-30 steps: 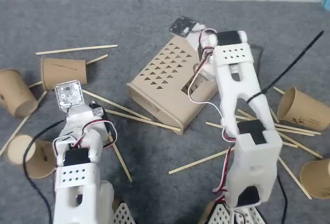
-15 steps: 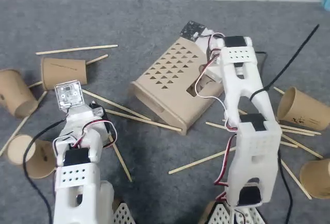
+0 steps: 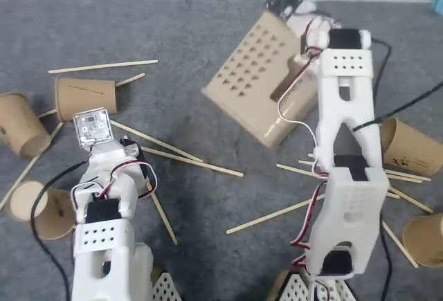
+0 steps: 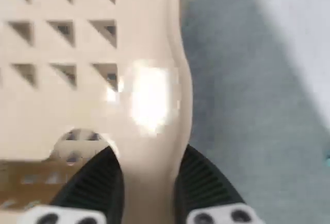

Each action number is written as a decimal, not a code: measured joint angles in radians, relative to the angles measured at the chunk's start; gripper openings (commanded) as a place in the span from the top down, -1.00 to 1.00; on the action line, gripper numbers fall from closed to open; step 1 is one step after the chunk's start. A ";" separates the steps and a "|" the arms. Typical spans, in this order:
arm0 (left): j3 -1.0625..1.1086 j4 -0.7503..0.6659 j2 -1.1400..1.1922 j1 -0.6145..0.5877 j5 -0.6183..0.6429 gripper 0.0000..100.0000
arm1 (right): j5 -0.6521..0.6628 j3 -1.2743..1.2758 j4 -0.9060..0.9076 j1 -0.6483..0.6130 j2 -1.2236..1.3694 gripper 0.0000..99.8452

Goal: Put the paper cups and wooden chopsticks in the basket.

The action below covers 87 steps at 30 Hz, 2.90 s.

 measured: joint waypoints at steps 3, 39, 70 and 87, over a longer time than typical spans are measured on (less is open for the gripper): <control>0.000 0.000 0.000 0.000 0.000 0.97 | 0.000 -0.074 0.000 0.000 -0.006 0.99; 0.000 0.000 0.000 0.000 0.000 0.97 | -0.041 -0.183 0.358 -0.167 -0.100 0.98; 0.000 0.000 0.000 0.000 0.000 0.97 | 0.006 0.086 0.519 -0.388 -0.500 0.55; 0.000 0.000 0.000 0.000 0.000 0.97 | -1.028 0.054 0.517 -0.055 -0.546 0.55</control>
